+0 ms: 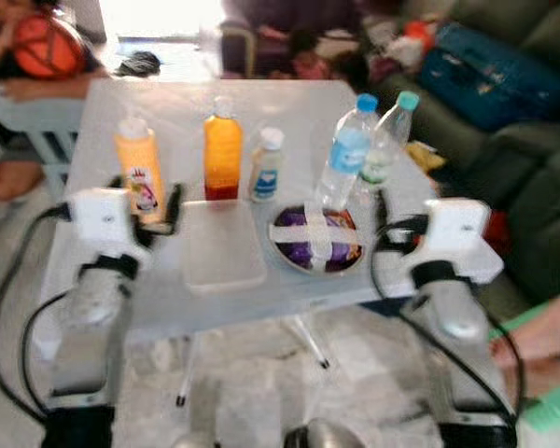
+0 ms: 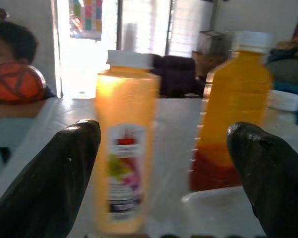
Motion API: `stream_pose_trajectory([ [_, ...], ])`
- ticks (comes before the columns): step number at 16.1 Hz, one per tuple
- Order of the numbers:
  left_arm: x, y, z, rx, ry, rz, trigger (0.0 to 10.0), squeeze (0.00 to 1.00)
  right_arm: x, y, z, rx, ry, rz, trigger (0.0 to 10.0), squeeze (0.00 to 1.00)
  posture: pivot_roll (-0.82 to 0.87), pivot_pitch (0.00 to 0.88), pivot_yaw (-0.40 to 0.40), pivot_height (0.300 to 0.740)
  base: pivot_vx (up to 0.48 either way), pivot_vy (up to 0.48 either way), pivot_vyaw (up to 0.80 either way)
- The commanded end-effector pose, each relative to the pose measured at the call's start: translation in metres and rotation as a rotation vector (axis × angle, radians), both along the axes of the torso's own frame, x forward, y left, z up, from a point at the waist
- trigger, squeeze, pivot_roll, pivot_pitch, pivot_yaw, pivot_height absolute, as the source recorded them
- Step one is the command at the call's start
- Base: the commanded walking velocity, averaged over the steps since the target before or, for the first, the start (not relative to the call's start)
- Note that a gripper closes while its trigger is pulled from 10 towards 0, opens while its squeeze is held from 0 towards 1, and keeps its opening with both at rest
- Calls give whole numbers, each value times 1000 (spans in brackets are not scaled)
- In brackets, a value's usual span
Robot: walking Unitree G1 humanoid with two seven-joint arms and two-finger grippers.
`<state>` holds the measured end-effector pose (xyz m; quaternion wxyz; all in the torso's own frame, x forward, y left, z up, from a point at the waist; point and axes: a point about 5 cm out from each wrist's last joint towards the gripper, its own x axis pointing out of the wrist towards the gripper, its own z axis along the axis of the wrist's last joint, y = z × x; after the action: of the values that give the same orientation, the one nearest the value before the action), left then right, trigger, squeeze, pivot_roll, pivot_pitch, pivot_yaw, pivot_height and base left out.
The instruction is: Restocking fridge
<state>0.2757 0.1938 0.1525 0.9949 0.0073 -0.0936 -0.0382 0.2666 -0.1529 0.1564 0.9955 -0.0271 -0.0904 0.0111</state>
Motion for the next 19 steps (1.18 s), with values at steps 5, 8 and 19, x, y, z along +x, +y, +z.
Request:
stream_pose_trajectory([
  [5, -3, -5, -1, 32, 7, -22, 10000, 0, -7, -9, -21, 70, 118, -50, 10000, 0, -20, 47, -69, 740, 0, 0, 0],
  [8, -6, -2, -3, 59, 20, -32, 10000, 0, -6, -10, -42, 154, 238, -59, 10000, 0, -13, 60, -62, 740, 0, 0, 0],
  [19, -4, -10, 0, 106, 0, -76, 10000, 0, 11, 23, -58, 347, 416, 97, 10000, 0, 7, 68, -65, 740, 0, 0, 0],
])
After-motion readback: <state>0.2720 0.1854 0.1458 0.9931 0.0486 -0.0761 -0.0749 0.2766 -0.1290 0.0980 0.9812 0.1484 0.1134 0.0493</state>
